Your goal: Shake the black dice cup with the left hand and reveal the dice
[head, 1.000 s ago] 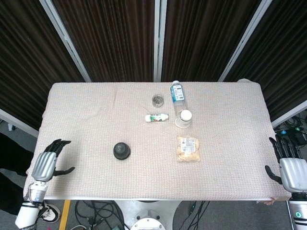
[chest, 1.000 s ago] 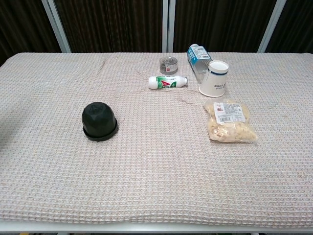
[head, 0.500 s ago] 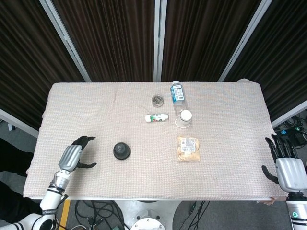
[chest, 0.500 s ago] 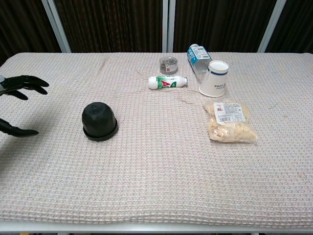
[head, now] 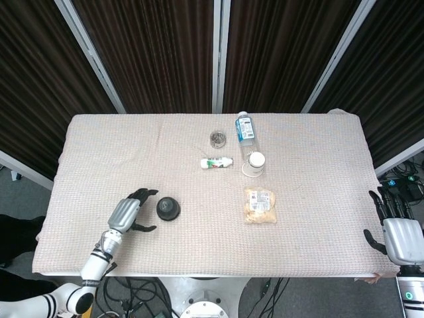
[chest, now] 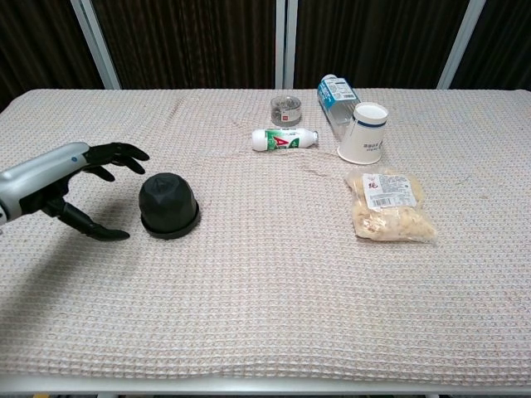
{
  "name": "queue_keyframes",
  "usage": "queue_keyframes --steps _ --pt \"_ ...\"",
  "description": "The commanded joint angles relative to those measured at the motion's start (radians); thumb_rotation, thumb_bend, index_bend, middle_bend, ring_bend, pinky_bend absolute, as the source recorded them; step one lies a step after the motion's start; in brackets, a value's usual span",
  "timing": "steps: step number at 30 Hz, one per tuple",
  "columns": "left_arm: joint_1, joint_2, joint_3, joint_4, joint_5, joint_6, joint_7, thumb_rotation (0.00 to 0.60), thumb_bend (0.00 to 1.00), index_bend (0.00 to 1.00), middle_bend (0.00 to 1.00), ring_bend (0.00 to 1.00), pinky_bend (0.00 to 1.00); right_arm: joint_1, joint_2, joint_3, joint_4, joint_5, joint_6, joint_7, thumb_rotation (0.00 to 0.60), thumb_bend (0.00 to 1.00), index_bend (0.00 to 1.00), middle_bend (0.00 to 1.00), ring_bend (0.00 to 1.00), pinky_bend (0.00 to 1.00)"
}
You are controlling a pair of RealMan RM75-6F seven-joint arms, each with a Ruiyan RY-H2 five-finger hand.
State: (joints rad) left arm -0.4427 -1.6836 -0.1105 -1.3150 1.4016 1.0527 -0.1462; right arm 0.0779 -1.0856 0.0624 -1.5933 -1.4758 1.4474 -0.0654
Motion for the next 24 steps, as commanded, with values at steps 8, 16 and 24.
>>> queue_keyframes --steps 8,16,24 --pt "-0.037 -0.055 -0.006 0.049 -0.006 -0.017 -0.017 0.6 0.02 0.15 0.18 0.11 0.21 0.002 -0.006 0.002 0.022 0.016 -0.014 0.017 0.6 0.19 0.0 0.0 0.0 0.0" --pt "-0.057 -0.089 -0.004 0.092 0.01 -0.006 -0.035 0.6 0.02 0.15 0.19 0.11 0.21 0.002 -0.005 0.002 0.021 0.022 -0.016 0.014 0.6 0.19 0.0 0.0 0.0 0.0" --pt "-0.074 -0.114 0.0 0.13 0.002 -0.024 -0.042 0.6 0.02 0.15 0.2 0.11 0.21 0.003 -0.004 0.003 0.023 0.031 -0.024 0.017 0.6 0.19 0.0 0.0 0.0 0.0"
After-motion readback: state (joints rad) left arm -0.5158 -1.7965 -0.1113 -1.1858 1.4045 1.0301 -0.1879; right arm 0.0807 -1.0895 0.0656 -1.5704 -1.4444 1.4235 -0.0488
